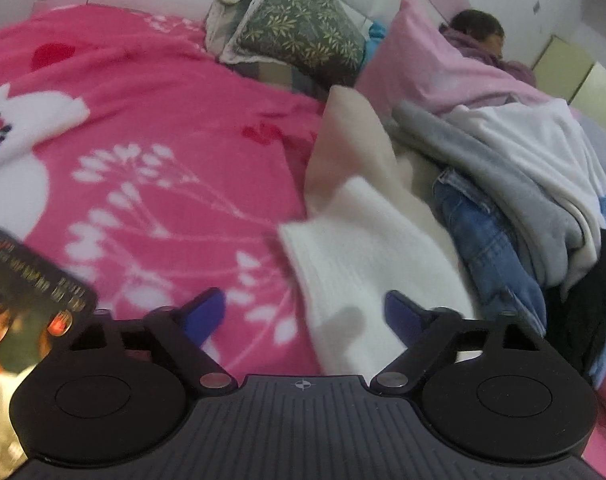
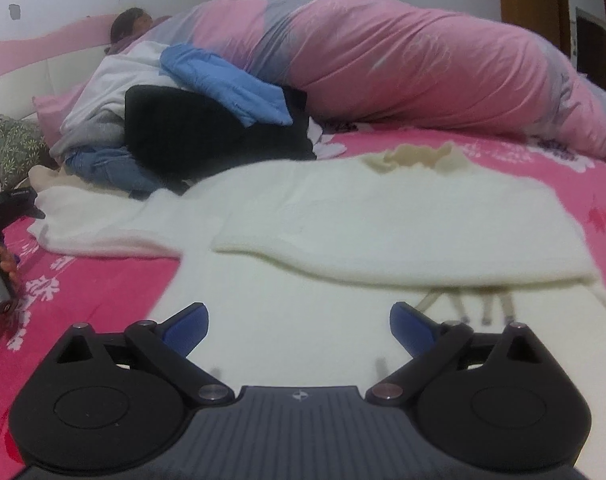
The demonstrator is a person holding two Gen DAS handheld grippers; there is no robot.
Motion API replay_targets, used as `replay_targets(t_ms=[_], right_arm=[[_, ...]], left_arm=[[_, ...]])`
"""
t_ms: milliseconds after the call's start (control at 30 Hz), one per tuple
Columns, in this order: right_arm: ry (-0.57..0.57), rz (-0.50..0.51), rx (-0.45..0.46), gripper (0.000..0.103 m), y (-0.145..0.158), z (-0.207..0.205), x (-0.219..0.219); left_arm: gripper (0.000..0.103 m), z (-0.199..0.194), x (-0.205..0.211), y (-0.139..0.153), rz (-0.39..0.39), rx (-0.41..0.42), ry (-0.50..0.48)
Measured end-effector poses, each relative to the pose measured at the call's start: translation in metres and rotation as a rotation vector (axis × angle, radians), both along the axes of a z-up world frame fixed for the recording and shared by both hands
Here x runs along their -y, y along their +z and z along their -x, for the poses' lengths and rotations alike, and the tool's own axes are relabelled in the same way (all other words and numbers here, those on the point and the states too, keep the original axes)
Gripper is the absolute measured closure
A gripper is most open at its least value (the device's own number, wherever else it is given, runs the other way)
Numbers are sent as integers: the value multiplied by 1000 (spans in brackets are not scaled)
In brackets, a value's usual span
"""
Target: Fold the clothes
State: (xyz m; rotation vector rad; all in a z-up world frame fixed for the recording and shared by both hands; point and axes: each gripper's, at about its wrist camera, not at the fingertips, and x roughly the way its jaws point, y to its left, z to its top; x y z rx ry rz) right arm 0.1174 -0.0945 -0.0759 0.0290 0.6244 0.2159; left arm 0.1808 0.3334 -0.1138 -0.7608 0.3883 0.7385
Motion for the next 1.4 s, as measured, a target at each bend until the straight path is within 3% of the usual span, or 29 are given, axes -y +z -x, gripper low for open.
replay_targets(t_ms=[167, 233, 300, 433, 733, 1000, 1200, 1400], right_arm=[[6, 14, -8, 4, -3, 0, -5], [6, 26, -4, 4, -2, 1, -5], [4, 37, -1, 4, -1, 2, -5], [-4, 48, 8, 4, 2, 5, -4], [-20, 67, 39, 4, 11, 13, 1], [-53, -3, 95, 4, 28, 33, 23], [-106, -105, 137, 4, 33, 57, 64], [-215, -204, 141, 4, 23, 78, 129]], left_arm=[[44, -11, -6, -9, -17, 3, 19], [56, -10, -6, -8, -18, 16, 13], [77, -10, -6, -8, -18, 30, 6], [91, -10, -3, -5, -41, 52, -8], [97, 2, 16, 16, -132, 139, -51], [97, 15, 68, 72, -246, 250, -191], [97, 5, 161, 125, -396, 309, -415], [97, -7, 289, 133, -453, 319, -688]])
